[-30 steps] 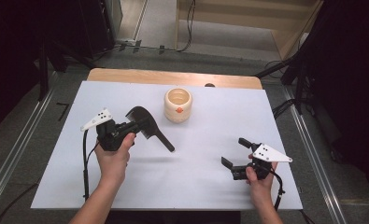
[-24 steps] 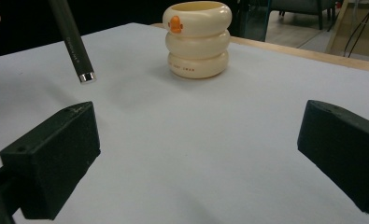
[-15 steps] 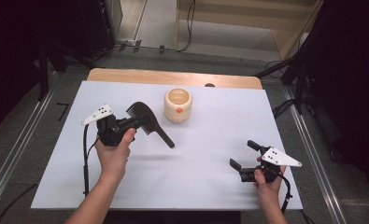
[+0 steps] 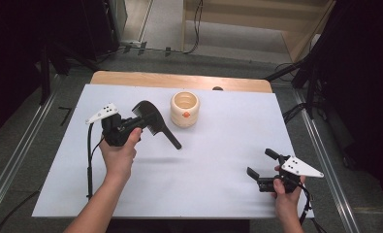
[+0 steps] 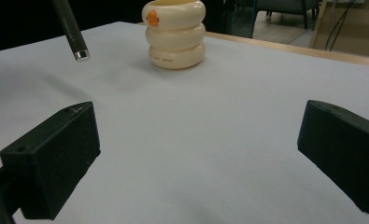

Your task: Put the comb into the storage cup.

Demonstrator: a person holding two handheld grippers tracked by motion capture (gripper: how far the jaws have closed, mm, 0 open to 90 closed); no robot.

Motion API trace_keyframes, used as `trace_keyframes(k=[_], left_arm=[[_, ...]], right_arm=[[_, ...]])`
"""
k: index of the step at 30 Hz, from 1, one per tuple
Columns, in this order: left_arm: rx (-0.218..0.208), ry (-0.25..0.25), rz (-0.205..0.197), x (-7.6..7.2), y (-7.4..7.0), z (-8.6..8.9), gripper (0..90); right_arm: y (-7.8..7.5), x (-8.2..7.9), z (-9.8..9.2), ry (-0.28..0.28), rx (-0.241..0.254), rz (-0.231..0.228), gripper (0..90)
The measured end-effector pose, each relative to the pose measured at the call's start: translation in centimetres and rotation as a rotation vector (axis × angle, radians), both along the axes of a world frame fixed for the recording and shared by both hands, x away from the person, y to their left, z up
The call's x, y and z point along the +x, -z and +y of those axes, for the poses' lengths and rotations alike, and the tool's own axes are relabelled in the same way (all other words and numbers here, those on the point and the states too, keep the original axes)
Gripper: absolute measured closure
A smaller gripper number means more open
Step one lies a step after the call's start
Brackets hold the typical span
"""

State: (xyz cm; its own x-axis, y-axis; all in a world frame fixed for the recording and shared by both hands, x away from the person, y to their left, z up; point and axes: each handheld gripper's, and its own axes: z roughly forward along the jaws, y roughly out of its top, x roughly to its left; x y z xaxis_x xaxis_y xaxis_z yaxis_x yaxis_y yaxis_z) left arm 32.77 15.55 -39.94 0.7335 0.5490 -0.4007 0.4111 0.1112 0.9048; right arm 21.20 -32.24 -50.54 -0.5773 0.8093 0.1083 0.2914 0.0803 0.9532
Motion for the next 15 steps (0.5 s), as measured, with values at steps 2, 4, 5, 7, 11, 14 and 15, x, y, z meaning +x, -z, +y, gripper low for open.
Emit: trace_keyframes(k=[2, 4, 5, 7, 11, 14, 15], left_arm=[[0.002, -0.001, -0.001, 0.2, -0.2, 0.0, 86.2], [-0.002, -0.001, -0.003, 0.4, -0.4, -0.1, 86.2], [0.001, -0.002, -0.005, 0.5, -0.5, -0.1, 86.2], [0.003, -0.001, -0.006, 0.6, -0.6, -0.2, 86.2], [0.003, -0.004, -0.011, 0.9, -0.8, -0.3, 86.2], [-0.001, -0.001, -0.013, 1.1, -0.9, -0.4, 86.2], [0.004, -0.001, -0.015, 1.2, -1.0, -0.4, 86.2]], right_arm=[[0.0, -0.1, -0.4, 0.004, 0.004, -0.001, 0.0], [0.1, -0.1, -0.7, 0.004, 0.01, 0.002, 0.0], [0.2, -0.2, -0.7, 0.005, 0.005, 0.003, 0.0], [0.2, -0.2, -0.7, -0.001, -0.007, 0.004, 0.0], [0.3, -0.2, -0.8, 0.0, -0.016, 0.005, 0.0], [0.6, -0.2, -1.0, 0.003, -0.014, 0.008, 0.0], [0.6, -0.2, -1.0, 0.004, -0.013, 0.008, 0.0]])
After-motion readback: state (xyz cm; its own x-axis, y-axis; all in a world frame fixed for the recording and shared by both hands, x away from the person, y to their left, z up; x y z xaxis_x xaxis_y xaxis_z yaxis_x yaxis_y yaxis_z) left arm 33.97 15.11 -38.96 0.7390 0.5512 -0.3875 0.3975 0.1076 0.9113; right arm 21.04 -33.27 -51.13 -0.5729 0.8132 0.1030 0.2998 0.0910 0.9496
